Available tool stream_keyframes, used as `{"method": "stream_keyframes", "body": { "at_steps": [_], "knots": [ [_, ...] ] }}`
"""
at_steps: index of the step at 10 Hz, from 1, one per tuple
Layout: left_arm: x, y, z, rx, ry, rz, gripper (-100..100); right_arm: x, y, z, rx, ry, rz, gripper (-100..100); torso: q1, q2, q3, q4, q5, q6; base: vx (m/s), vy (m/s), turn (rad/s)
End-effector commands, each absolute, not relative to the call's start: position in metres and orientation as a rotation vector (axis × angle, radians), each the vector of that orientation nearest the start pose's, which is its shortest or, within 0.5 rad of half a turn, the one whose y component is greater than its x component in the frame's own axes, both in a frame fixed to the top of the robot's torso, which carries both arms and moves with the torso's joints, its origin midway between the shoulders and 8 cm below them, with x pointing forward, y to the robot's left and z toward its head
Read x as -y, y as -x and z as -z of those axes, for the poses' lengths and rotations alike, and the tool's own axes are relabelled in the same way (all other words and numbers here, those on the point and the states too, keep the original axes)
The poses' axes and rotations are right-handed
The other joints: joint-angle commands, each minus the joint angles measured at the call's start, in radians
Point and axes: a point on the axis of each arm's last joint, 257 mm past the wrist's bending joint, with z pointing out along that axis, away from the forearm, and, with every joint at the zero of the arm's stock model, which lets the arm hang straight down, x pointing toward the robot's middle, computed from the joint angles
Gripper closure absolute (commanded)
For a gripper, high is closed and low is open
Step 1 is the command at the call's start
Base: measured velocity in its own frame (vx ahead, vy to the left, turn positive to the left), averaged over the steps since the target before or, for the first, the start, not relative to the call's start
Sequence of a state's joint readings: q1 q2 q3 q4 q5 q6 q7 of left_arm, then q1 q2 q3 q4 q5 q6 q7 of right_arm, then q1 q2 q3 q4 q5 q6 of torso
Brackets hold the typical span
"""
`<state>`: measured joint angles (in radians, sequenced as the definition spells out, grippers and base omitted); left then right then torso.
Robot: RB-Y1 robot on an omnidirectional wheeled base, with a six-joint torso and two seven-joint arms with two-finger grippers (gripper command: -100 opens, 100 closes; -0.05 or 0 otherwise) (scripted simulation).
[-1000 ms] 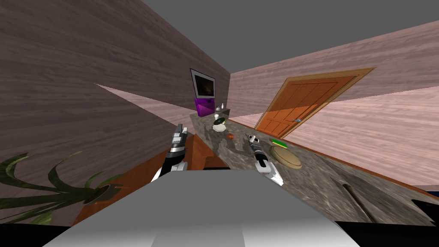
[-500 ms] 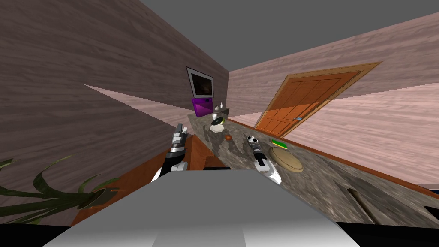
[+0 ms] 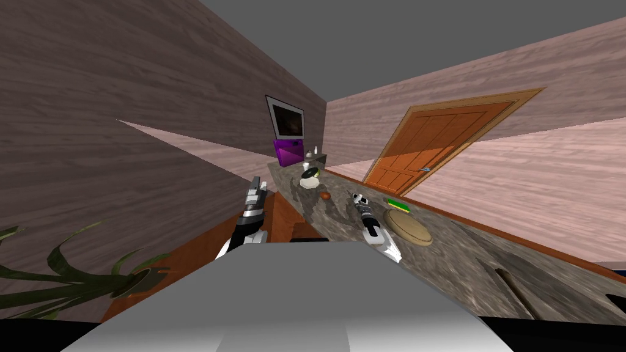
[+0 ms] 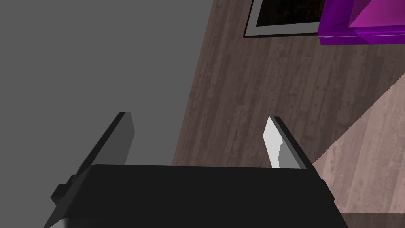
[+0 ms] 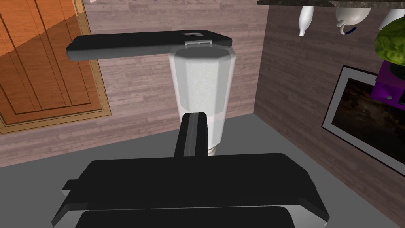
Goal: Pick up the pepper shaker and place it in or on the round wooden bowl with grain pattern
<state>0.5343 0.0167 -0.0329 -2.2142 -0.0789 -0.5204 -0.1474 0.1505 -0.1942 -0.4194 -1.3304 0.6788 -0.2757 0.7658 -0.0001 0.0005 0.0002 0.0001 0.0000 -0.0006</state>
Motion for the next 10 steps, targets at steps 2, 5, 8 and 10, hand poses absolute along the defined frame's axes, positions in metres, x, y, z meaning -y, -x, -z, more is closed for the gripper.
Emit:
{"method": "stream_keyframes", "body": {
  "at_steps": [2,5,8,10],
  "knots": [
    [-0.263,-0.353,0.014,-0.764,0.595,1.125,0,0.497,-0.428,0.317,-1.672,-0.238,0.285,-100,0.000,0.000,0.000,0.000,0.000,0.000,-0.022,0.041,0.036],
    [-0.263,-0.353,0.014,-0.763,0.595,1.125,0,0.512,-0.418,0.314,-1.656,-0.318,0.285,-100,0.011,0.006,0.004,0.001,0.002,0.000,-0.091,0.172,0.054],
    [-0.263,-0.353,0.014,-0.763,0.595,1.125,0,0.533,-0.405,0.312,-1.635,-0.419,0.287,-100,0.013,0.006,0.004,0.001,0.003,0.000,-0.098,0.185,0.069],
    [-0.263,-0.353,0.014,-0.763,0.596,1.125,0,0.550,-0.391,0.314,-1.622,-0.504,0.293,-100,0.013,0.007,0.004,0.002,0.003,0.000,-0.089,0.195,0.090]
  ]
}}
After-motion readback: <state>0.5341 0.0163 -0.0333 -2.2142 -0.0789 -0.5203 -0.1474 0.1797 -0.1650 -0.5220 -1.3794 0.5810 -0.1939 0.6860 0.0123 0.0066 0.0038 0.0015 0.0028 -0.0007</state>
